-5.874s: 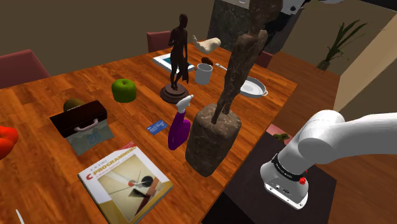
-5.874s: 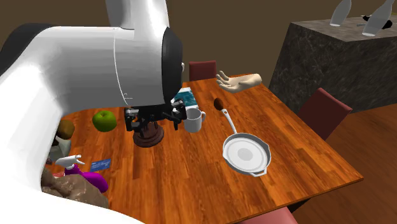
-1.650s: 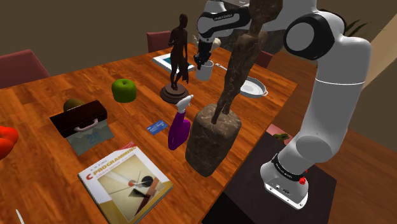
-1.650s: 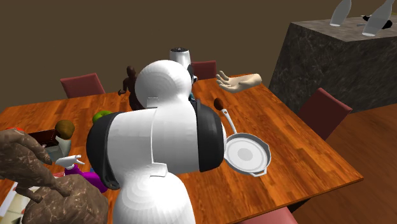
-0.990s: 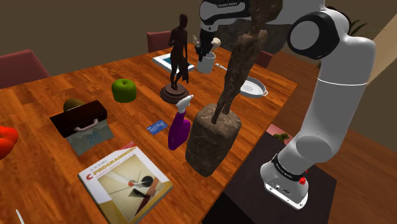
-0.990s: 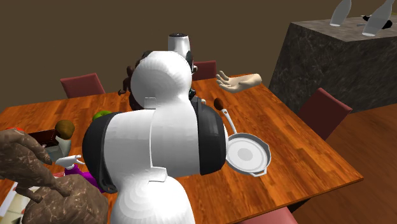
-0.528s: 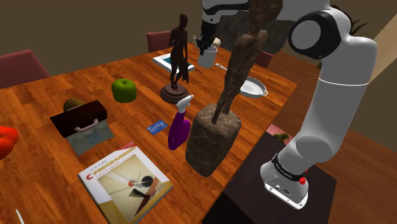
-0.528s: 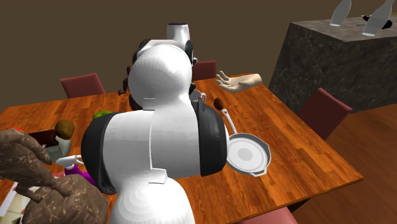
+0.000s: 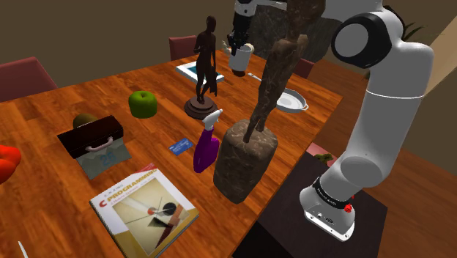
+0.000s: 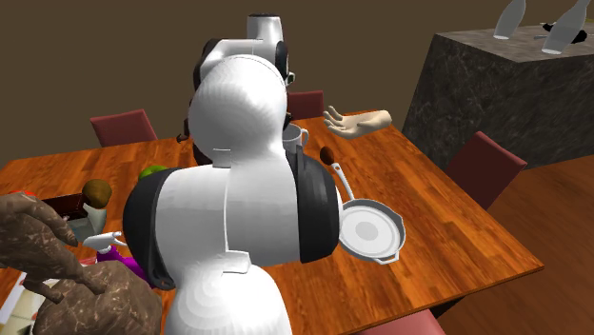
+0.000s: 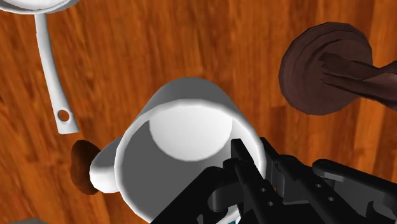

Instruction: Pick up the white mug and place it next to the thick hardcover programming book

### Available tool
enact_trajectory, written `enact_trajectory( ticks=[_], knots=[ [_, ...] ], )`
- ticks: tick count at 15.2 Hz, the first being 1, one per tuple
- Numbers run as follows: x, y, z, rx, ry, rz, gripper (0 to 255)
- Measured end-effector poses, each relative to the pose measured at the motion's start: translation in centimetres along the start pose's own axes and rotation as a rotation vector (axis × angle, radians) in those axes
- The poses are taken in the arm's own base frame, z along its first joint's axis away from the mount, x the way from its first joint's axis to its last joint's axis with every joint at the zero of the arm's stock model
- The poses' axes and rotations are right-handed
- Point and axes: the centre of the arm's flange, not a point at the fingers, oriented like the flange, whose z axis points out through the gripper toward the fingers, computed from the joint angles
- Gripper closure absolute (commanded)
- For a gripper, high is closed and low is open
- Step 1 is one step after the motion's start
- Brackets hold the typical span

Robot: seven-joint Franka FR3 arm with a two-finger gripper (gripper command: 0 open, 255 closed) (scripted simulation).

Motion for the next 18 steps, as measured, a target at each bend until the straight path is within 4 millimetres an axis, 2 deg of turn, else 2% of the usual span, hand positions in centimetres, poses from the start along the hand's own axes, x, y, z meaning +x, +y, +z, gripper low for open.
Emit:
enact_trajectory(
  ticks=[2,4,12,18],
  knots=[
    [0.0,-0.4,-0.7,0.000,0.000,0.000,255],
    [-0.1,-2.6,-1.1,0.000,0.000,0.000,255],
    [-1.5,-13.3,-1.1,0.000,0.002,0.000,255],
    [-2.1,-20.6,-1.6,-0.002,0.008,0.003,255]
  ],
)
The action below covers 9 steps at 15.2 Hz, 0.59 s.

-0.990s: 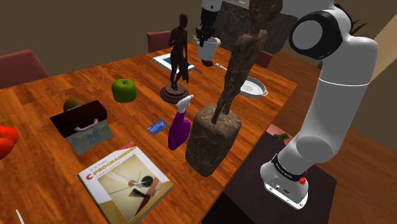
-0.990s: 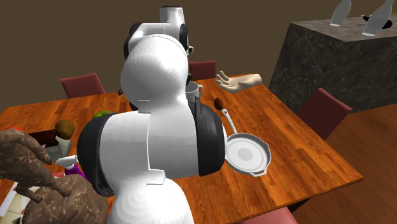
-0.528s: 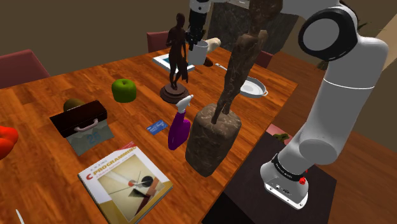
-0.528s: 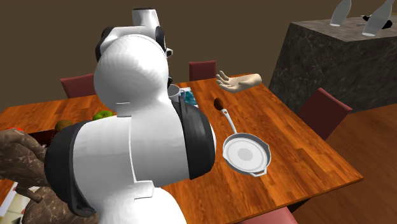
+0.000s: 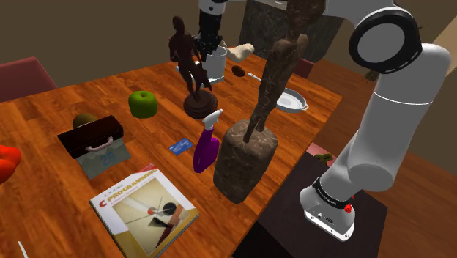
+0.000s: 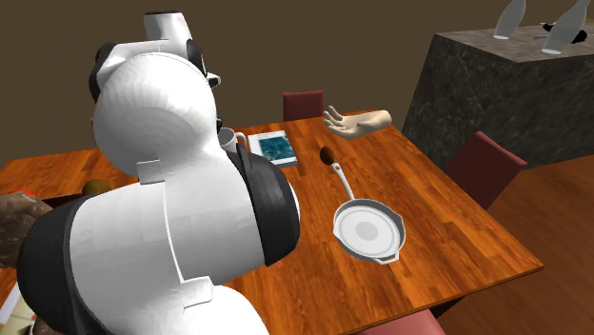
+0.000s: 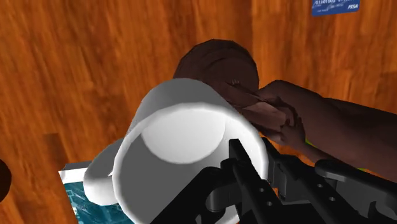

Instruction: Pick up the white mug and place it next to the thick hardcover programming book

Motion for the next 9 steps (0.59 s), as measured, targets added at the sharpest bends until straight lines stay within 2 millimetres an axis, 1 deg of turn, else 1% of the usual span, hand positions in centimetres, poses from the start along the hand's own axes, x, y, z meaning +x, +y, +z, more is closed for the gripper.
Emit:
enact_trajectory(
  ticks=[1,3,4,8,9],
  knots=[
    [0.0,-1.4,-0.1,0.000,0.003,0.001,255],
    [-0.9,-4.2,-0.4,0.001,0.008,0.001,255],
    [-0.8,-5.3,-0.5,0.002,0.009,0.000,255],
    [-1.1,-10.8,-0.7,0.006,0.012,-0.002,255],
    [-1.1,-11.8,-0.8,0.007,0.010,-0.003,255]
  ],
)
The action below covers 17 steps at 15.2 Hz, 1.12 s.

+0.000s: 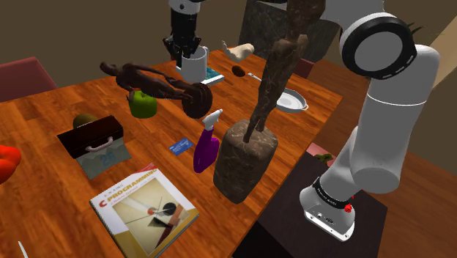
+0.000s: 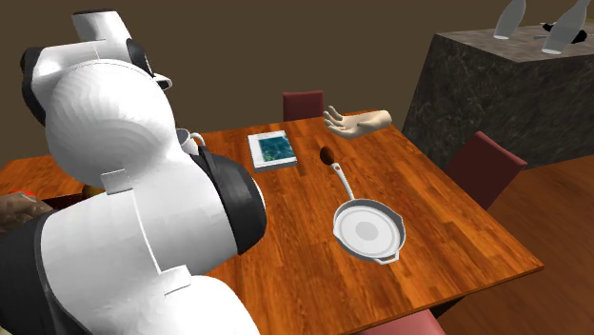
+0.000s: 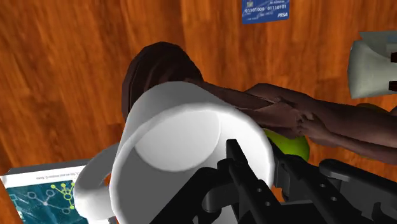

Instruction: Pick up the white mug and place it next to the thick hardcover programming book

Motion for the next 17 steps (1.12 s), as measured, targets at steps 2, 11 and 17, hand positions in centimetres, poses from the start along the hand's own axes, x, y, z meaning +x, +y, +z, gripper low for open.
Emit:
enact_trajectory(
  ticks=[2,11,17],
  knots=[
    [0.0,-3.0,0.6,-0.004,-0.014,-0.001,255],
    [-1.7,-14.7,1.3,-0.005,-0.019,-0.002,255],
    [-2.1,-18.9,2.1,-0.006,-0.020,0.000,255]
  ],
)
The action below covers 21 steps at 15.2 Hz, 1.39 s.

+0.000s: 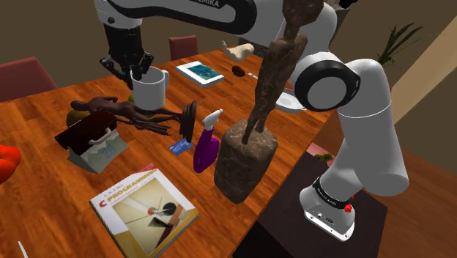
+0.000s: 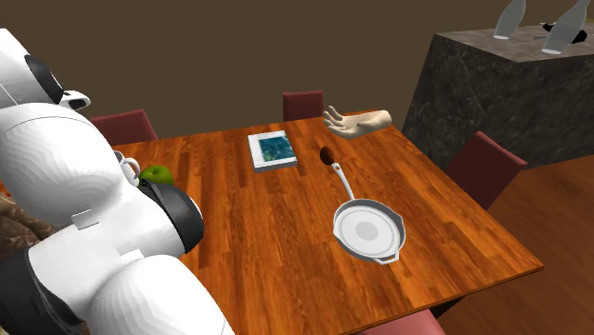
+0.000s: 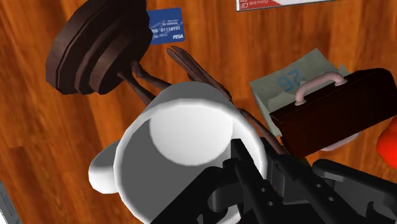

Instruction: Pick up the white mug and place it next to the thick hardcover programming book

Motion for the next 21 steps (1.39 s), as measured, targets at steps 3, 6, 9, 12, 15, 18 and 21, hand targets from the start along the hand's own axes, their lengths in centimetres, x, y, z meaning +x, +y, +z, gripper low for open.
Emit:
enact_trajectory(
  ticks=[3,6,9,12,15,18,21],
  knots=[
    [0.0,-0.2,1.6,0.000,0.001,0.000,255],
    [0.0,-0.2,3.1,0.001,0.001,0.001,255],
    [0.0,-0.2,4.2,0.004,0.008,0.001,255],
    [-0.3,-0.6,5.6,0.012,0.012,-0.005,255],
    [-0.5,-1.1,6.9,0.017,0.013,-0.009,255],
    [-0.7,-1.1,7.9,0.024,0.018,-0.013,255],
    [-1.0,-1.3,8.4,0.037,0.039,-0.014,255]
  ],
)
